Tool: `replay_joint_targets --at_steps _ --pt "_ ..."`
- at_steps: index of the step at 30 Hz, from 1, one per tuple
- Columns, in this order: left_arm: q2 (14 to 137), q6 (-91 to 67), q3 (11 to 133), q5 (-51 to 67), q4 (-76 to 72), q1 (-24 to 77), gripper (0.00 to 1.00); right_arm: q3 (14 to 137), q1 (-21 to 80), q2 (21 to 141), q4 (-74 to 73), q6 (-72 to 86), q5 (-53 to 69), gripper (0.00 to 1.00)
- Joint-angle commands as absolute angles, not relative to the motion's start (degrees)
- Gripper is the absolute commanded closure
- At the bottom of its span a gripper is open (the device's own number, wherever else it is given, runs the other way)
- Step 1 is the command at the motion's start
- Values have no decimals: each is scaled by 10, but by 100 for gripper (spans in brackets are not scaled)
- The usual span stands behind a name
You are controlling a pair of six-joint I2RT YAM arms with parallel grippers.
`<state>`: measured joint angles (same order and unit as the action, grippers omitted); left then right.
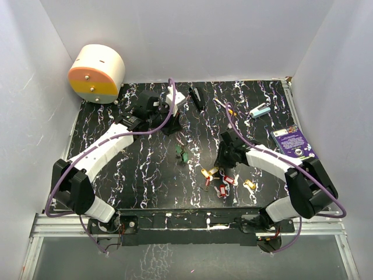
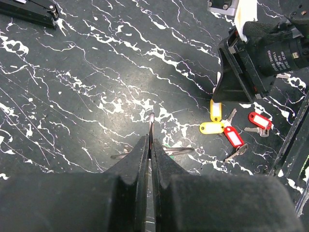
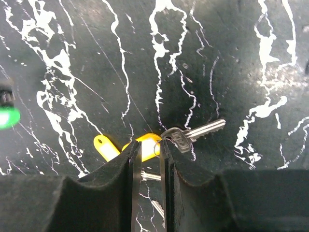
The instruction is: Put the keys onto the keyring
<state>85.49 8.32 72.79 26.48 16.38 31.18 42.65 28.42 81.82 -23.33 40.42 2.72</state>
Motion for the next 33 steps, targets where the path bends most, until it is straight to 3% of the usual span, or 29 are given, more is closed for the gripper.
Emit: replay_joint_targets --at_steps 1,10,17,21,33 --pt "823 82 729 287 153 310 100 458 289 794 -266 408 -3 73" --pt "825 79 723 295 146 310 100 468 299 742 -297 400 -49 72" --pt "821 82 712 295 138 307 100 371 322 674 -142 302 -41 68" --pt "823 80 711 297 135 303 100 330 323 645 -118 341 -79 66" --pt "816 78 700 298 126 299 100 355 337 725 -157 453 -83 64"
